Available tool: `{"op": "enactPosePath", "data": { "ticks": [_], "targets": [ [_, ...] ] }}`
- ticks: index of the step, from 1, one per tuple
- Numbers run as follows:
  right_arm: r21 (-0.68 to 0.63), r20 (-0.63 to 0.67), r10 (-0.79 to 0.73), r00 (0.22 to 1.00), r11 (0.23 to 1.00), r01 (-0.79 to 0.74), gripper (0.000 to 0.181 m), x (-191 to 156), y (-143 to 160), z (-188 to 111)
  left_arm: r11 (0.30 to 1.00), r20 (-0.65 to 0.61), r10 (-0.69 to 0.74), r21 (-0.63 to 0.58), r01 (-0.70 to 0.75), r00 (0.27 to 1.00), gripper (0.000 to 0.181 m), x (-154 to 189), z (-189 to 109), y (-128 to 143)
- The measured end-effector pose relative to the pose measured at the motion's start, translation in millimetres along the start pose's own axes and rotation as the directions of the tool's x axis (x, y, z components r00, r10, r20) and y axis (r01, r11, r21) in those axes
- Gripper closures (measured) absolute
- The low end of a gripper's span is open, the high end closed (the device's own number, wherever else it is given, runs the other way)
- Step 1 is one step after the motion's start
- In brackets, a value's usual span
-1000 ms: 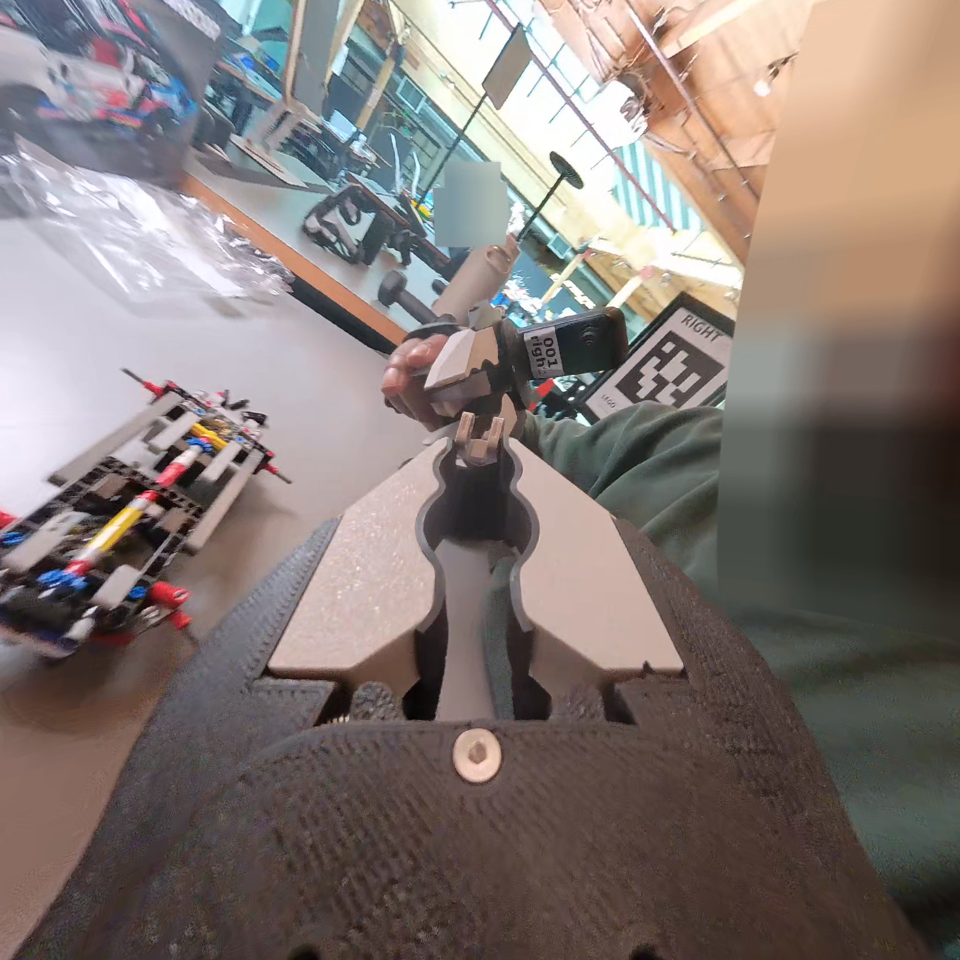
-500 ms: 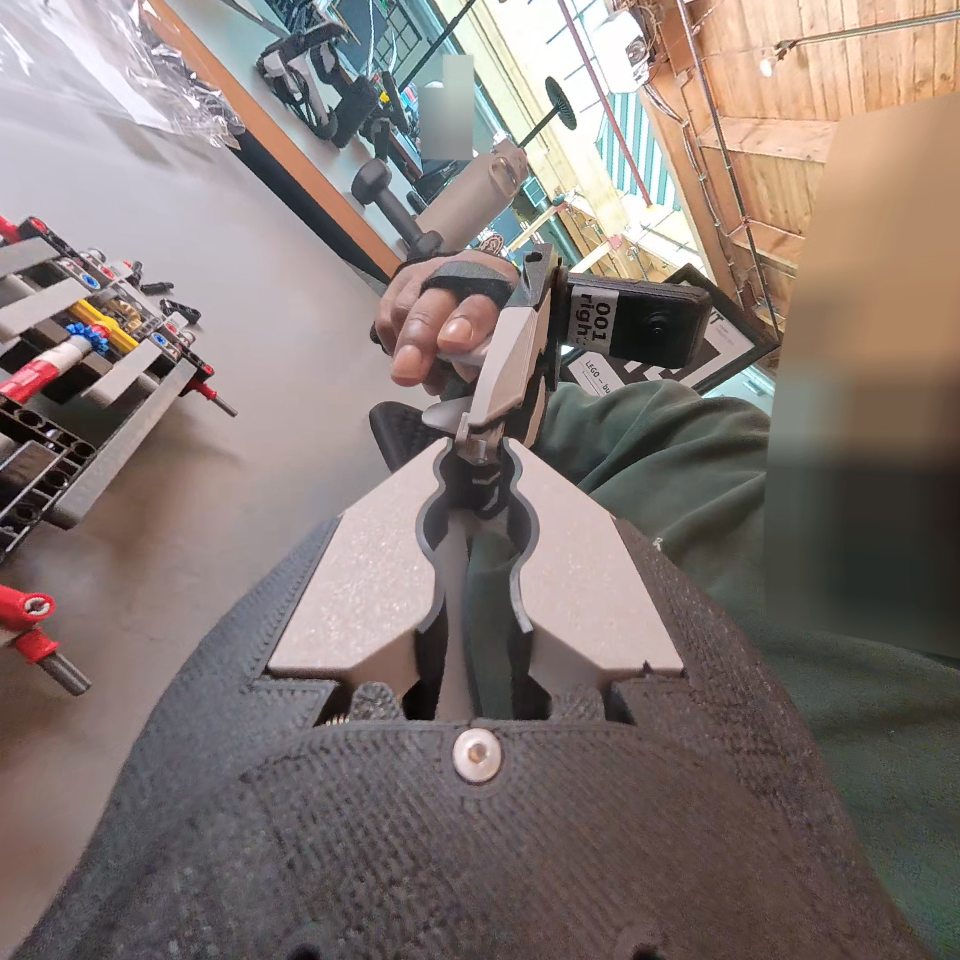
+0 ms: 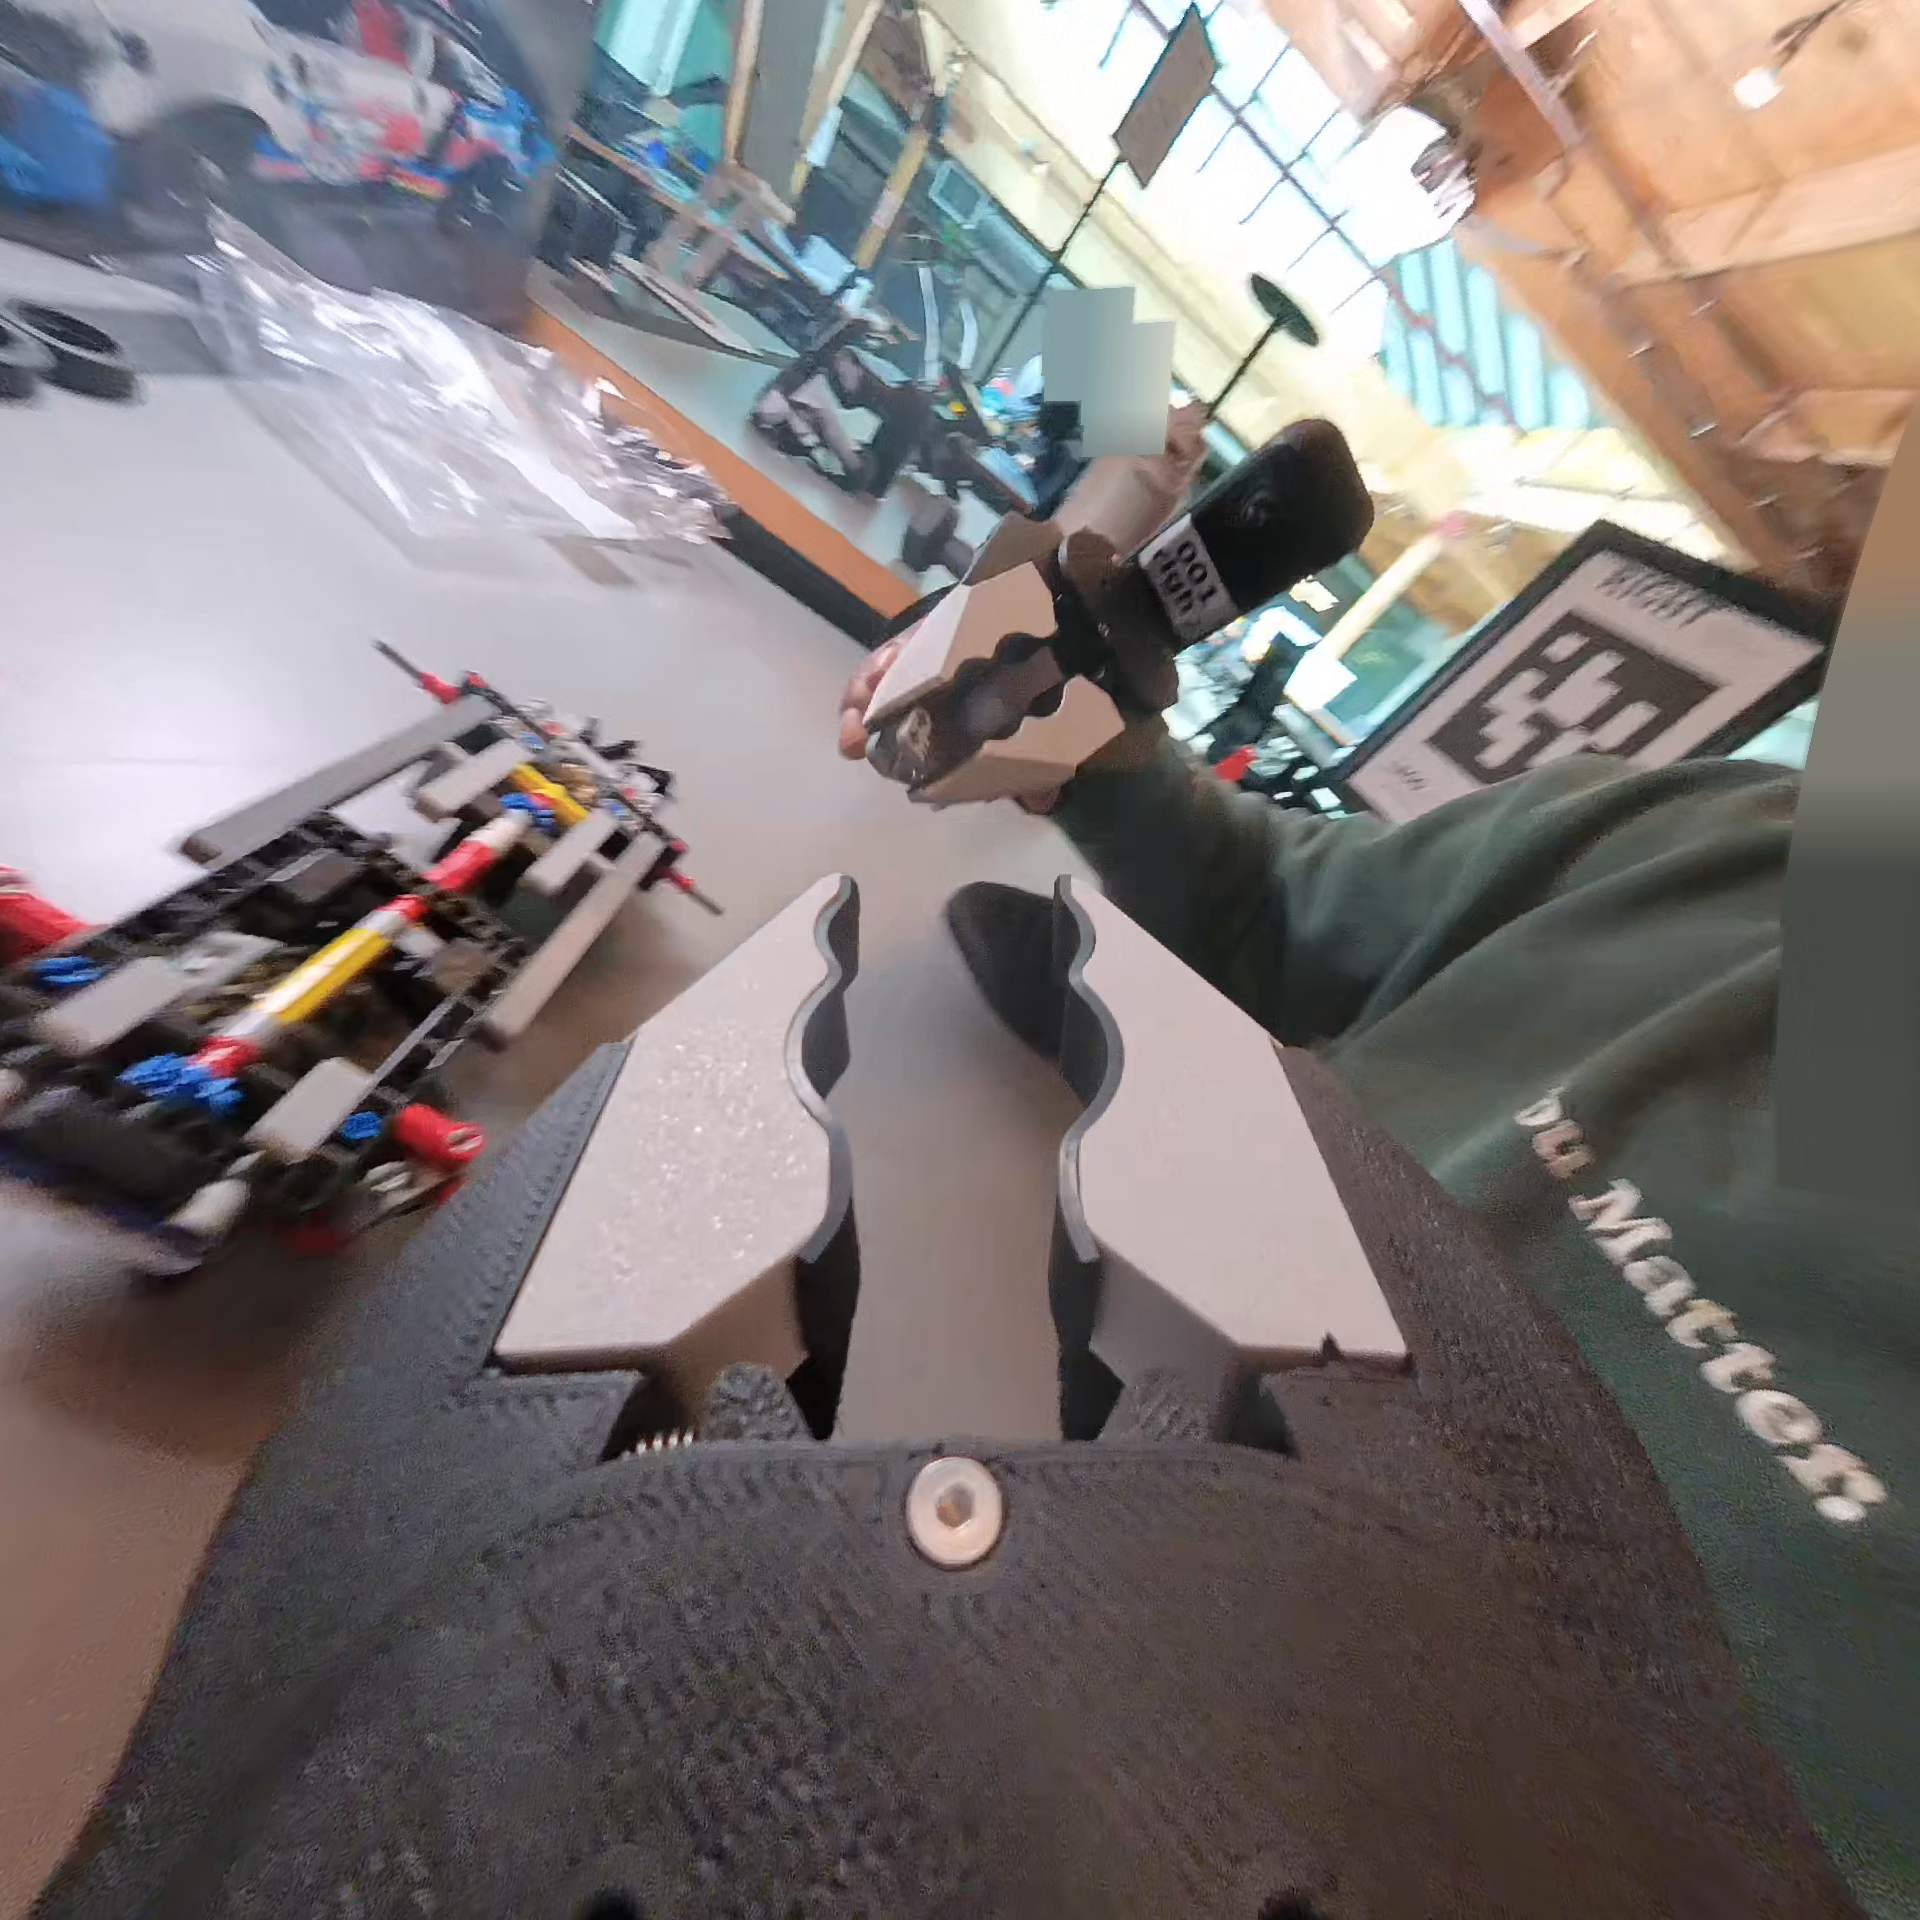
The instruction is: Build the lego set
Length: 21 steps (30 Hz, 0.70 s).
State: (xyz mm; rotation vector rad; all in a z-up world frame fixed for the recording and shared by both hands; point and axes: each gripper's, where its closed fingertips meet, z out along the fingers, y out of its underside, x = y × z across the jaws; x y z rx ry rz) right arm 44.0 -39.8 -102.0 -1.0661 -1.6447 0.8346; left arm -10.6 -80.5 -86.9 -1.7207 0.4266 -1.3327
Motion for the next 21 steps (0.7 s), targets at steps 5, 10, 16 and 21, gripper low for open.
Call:
{"op": "enactPosePath", "data": {
  "ticks": [5, 10, 16, 21],
  "targets": [
    [-0.34, -0.188, 0.161, 0.969, 0.915, -0.218, 0.166, 49.7, 109.3, -49.8, 0.967, 0.293, 0.256, -0.076, -0.245, 0.921, 0.146, -36.9, -38.1, 11.3],
    [-0.445, -0.288, 0.344, 0.894, 0.778, -0.443, 0.166, 56.8, 171.6, -81.0, 0.931, 0.459, 0.361, -0.135, -0.338, 0.812, 0.147, -59.7, -69.0, 17.6],
    [-0.506, -0.315, 0.344, 0.884, 0.728, -0.464, 0.166, 58.3, 191.6, -77.7, 0.884, 0.517, 0.461, -0.199, -0.423, 0.721, 0.147, -62.1, -79.2, 17.0],
    [-0.544, -0.314, 0.345, 0.885, 0.698, -0.465, 0.166, 60.5, 194.8, -74.8, 0.872, 0.524, 0.484, -0.225, -0.435, 0.7, 0.147, -63.3, -78.9, 20.7]
  ]
}}
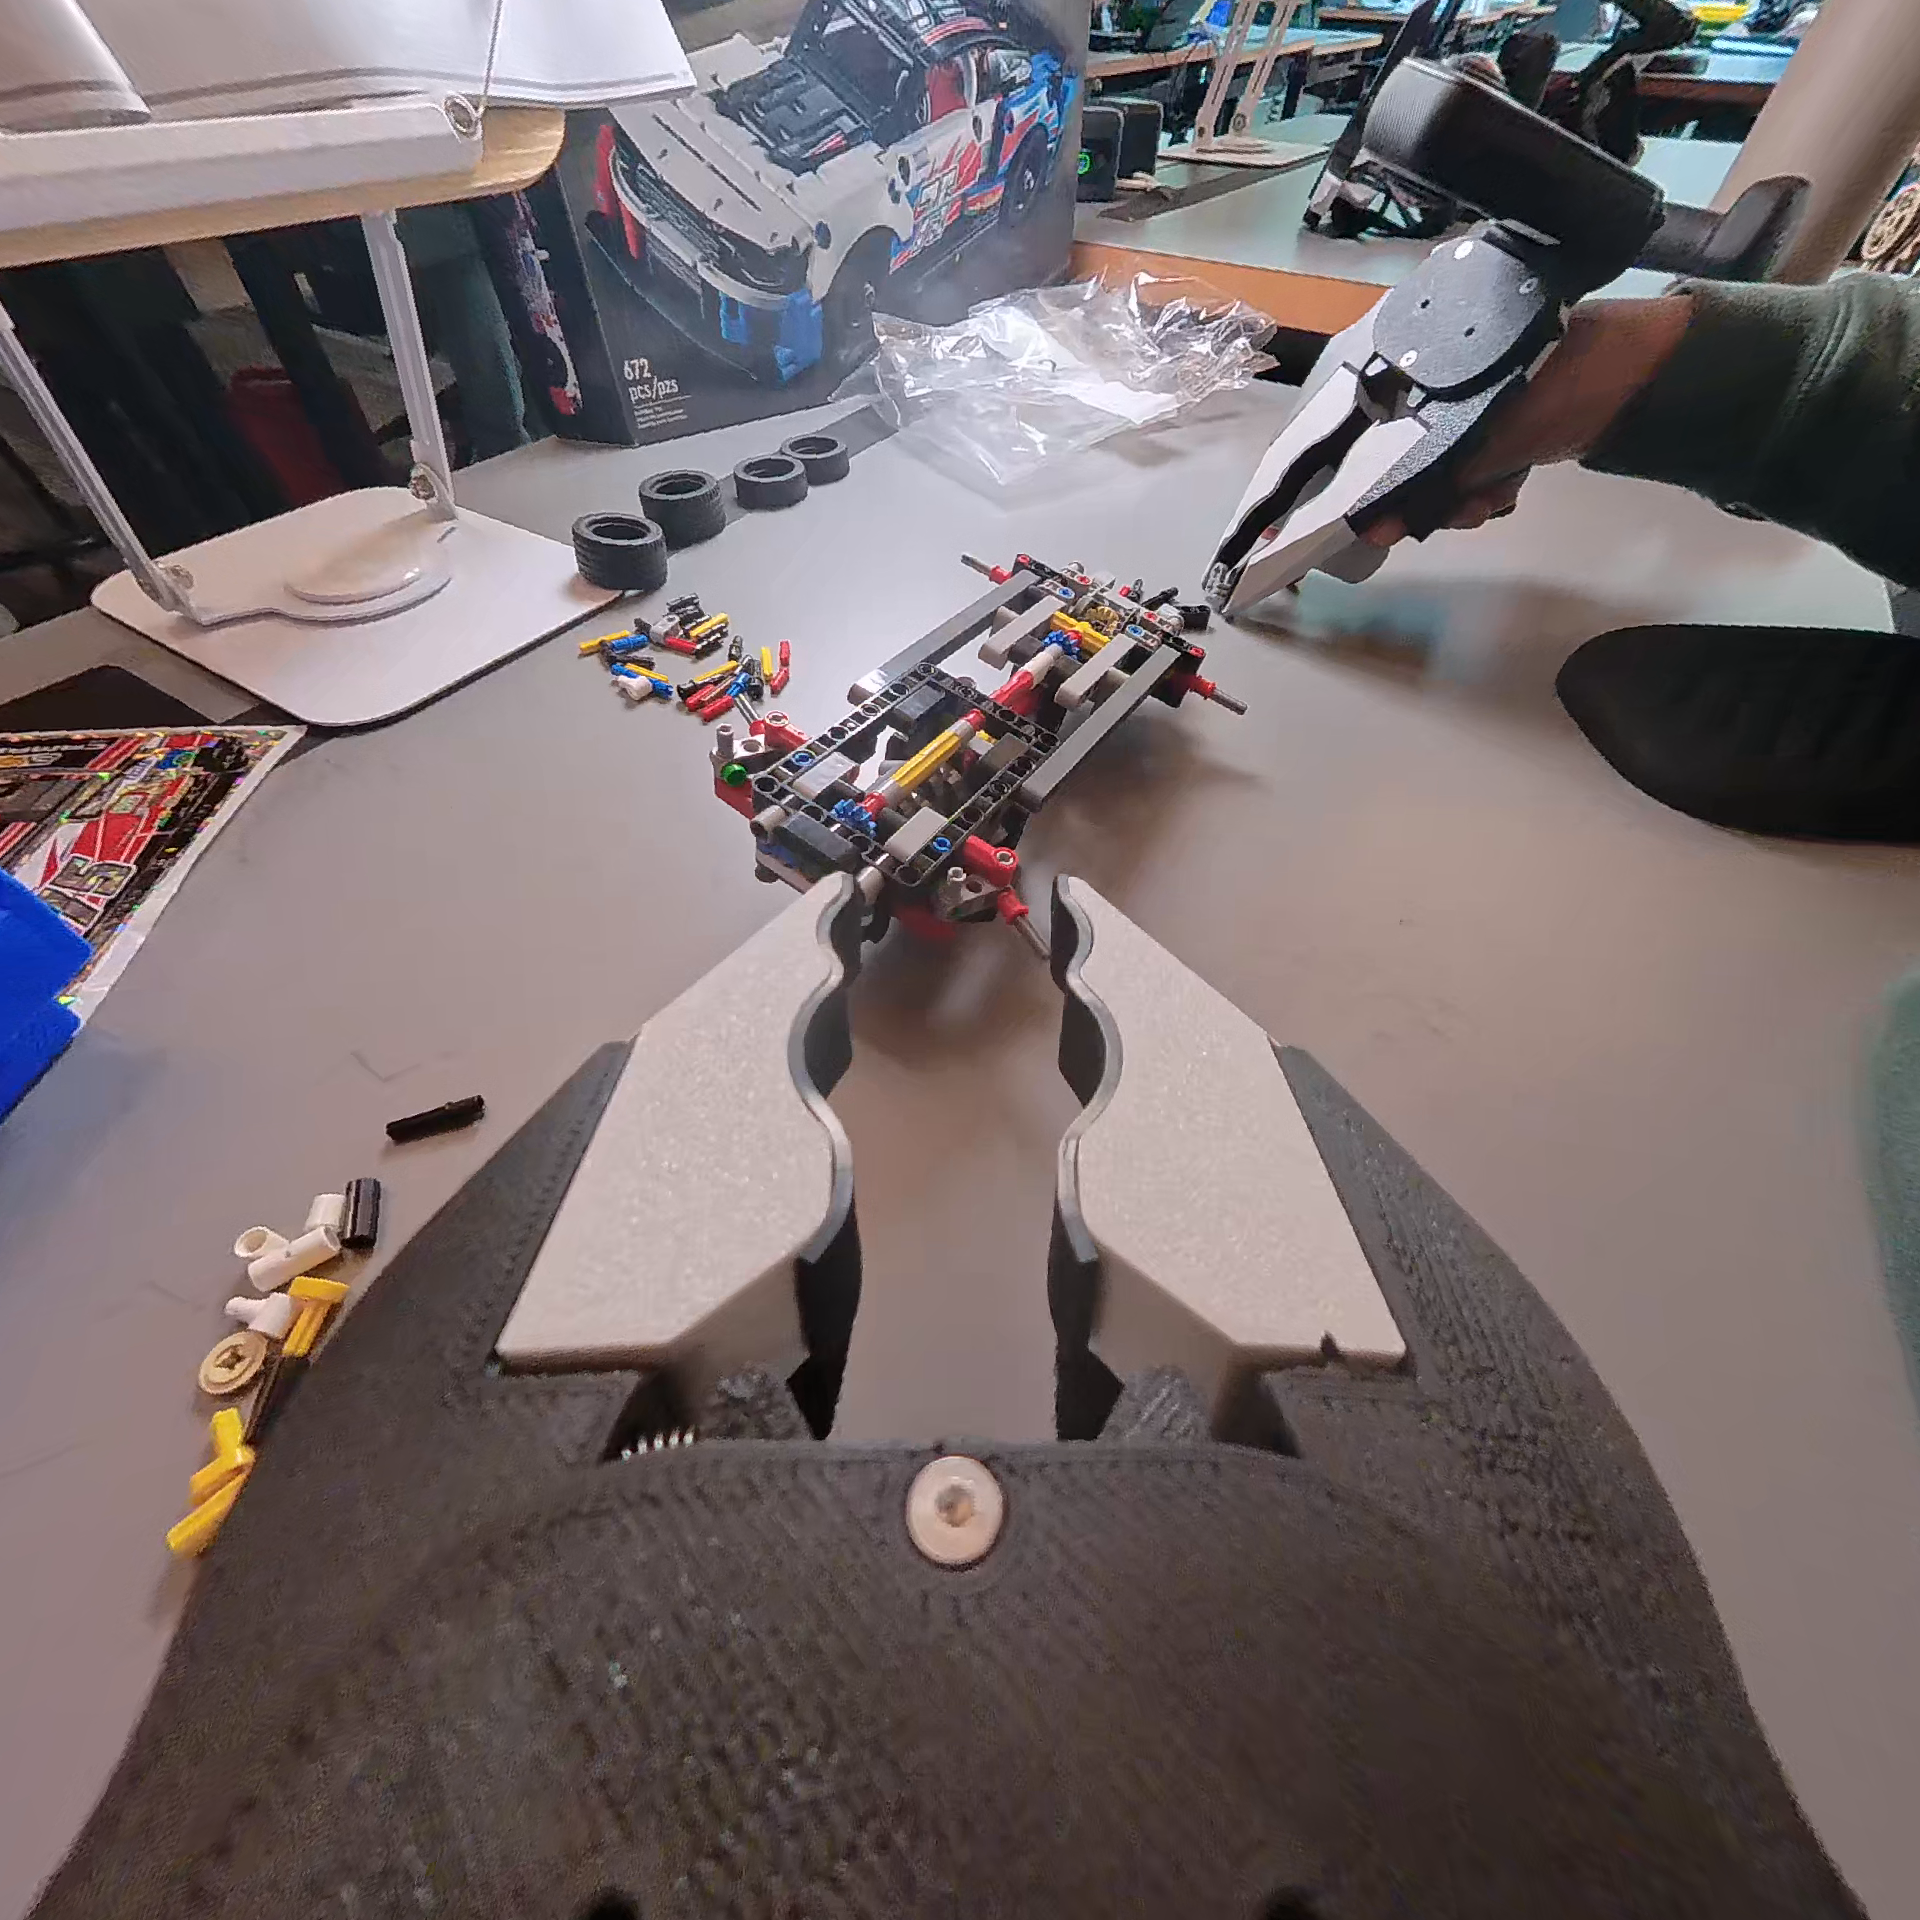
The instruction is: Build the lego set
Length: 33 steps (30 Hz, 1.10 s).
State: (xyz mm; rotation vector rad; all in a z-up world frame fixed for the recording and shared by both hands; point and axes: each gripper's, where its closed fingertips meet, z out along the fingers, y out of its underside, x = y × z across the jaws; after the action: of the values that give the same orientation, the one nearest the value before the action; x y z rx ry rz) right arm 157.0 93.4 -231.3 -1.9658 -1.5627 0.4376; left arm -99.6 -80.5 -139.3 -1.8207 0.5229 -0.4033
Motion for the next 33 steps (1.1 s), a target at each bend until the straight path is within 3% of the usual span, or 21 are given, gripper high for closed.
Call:
{"op": "enactPosePath", "data": {
  "ticks": [10, 16, 20, 25, 28, 33],
  "targets": [
    [-0.001, -0.033, 0.012, 0.999, 1.0, -0.012, 0.161, 4.7, 1.6, -2.9, 0.999, 0.067, -0.002, 0.034, 0.0, 0.998, 0.146, -12.4, -10.4, -3.0],
    [0.156, -0.101, 0.032, 0.994, 0.988, -0.016, 0.151, 10.8, -32.1, -27.1, 0.998, 0.093, -0.007, 0.059, 0.001, 0.996, 0.146, -17.8, -18.0, -7.3],
    [0.392, -0.13, 0.094, 0.987, 0.919, -0.036, 0.146, 5.0, -79.2, -64.5, 0.997, 0.109, -0.002, 0.079, -0.006, 0.994, 0.146, -19.8, -23.4, -11.4],
    [0.633, -0.049, 0.19, 0.98, 0.765, -0.117, 0.145, -26.8, -119.0, -98.3, 0.992, 0.143, 0.008, 0.125, -0.026, 0.99, 0.147, -23.3, -35.9, -22.3],
    [0.7, -0.027, 0.18, 0.983, 0.706, -0.11, 0.145, -45.7, -123.2, -93.9, 0.986, 0.156, 0.0, 0.164, -0.025, 0.988, 0.149, -25.2, -46.9, -31.1],
    [0.73, 0.01, 0.125, 0.992, 0.677, -0.093, 0.149, -69.1, -114.1, -57.8, 0.97, 0.143, -0.027, 0.241, -0.008, 0.989, 0.149, -22.7, -74.5, -54.4]
  ]
}}
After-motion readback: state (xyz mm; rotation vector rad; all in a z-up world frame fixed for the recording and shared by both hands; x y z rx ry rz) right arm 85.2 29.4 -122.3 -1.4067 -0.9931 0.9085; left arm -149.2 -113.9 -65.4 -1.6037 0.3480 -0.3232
